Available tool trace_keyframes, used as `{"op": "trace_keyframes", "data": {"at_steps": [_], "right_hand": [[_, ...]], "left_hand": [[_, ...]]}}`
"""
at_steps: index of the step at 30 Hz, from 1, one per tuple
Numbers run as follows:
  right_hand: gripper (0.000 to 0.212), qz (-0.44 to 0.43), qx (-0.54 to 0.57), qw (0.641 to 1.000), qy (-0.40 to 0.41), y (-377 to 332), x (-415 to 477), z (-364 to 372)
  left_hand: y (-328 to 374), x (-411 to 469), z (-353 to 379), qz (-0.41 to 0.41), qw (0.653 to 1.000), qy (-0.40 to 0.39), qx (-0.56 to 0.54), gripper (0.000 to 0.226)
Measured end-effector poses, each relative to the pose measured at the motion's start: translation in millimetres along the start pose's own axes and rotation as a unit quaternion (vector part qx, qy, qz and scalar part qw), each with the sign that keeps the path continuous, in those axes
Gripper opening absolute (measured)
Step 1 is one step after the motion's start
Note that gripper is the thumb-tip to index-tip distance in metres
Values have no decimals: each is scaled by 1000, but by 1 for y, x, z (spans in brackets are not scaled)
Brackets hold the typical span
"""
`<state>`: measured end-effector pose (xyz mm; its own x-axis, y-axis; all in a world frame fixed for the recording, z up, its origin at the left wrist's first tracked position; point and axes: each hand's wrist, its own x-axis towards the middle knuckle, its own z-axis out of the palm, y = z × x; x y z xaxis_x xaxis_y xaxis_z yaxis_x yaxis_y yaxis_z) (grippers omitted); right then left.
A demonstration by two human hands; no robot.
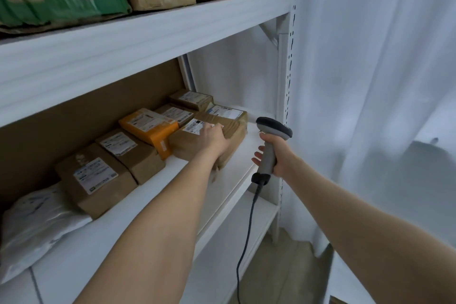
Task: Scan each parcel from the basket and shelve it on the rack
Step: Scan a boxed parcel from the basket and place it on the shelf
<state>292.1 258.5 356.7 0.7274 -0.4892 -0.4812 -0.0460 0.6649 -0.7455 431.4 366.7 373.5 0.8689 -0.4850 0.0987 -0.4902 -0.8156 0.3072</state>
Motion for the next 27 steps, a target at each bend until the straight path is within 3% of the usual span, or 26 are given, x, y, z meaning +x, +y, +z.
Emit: {"op": "trace_keyframes", "data": {"at_steps": [2,5,11,21,27], "right_hand": [[38,-9,10,1000,9,2,-9,-8],[26,-18,28,999,20,5,-25,-26],[11,-28,95,992,83,18,-63,-93],[8,-44,194,955,222,37,-134,-252],[14,-10,250,930,270,57,-167,-365]], "left_hand": [[13,-5,2,23,999,23,-5,46],[37,-18,11,57,998,14,-15,43],[90,-56,43,132,990,-53,-21,50],[212,-148,138,216,953,-211,2,53],[279,-212,209,233,932,-279,19,54]]}}
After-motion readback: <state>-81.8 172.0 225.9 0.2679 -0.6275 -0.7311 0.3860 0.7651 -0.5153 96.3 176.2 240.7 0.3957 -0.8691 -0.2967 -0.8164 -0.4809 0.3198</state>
